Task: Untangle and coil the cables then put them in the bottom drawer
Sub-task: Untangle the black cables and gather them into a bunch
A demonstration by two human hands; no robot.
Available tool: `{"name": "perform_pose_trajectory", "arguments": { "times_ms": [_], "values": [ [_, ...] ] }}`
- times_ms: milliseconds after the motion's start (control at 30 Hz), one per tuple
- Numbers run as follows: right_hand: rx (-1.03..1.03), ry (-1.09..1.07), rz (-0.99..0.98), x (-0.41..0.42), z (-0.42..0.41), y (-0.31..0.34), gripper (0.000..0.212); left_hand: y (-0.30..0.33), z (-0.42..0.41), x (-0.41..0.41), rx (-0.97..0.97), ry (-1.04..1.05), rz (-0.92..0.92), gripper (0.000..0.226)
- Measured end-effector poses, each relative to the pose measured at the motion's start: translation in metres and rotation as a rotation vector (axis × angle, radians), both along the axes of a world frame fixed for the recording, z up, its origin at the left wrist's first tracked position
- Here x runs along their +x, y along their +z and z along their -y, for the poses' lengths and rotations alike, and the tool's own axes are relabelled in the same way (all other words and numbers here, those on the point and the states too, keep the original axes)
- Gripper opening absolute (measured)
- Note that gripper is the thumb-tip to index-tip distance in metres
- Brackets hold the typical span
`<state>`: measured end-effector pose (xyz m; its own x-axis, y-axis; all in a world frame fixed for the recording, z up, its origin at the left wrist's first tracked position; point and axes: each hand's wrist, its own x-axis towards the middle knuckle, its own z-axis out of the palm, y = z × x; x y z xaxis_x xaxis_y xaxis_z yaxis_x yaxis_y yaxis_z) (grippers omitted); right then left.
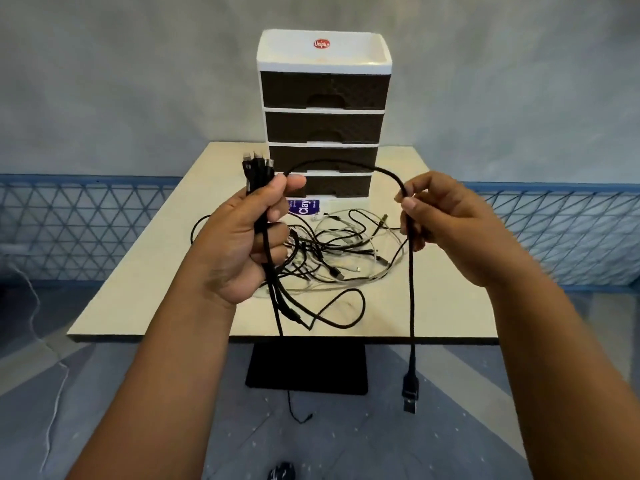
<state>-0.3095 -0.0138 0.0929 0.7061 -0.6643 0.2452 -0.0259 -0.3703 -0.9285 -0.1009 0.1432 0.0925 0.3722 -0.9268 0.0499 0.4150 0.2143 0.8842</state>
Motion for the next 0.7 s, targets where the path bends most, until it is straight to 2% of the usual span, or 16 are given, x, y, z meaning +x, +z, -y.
{"name": "perform_pose_trajectory", "arguments": {
  "times_ms": [133, 300, 433, 600, 700],
  "values": [
    [0.022, 0.164, -0.221, -0.03, -0.01, -0.012, 0.005, 0.017, -0.019, -0.026, 0.015, -0.05, 0.113, 0.028],
    [0.111, 0.227, -0.491, -0.044, -0.02, -0.051, 0.007, -0.007, -0.025, -0.038, 0.167, 0.259, 0.293, 0.026],
    [0.122, 0.214, -0.702, -0.053, -0.029, -0.094, 0.011, -0.019, -0.038, -0.037, 0.133, 0.315, 0.203, 0.026],
    [0.126, 0.283, -0.769, -0.045, -0.044, -0.119, 0.006, -0.018, -0.043, -0.043, 0.085, 0.246, 0.114, 0.026],
    [0.029, 0.324, -0.84, -0.032, -0.054, -0.119, 0.004, -0.018, -0.041, -0.053, 0.096, 0.188, 0.081, 0.027]
  ]
}}
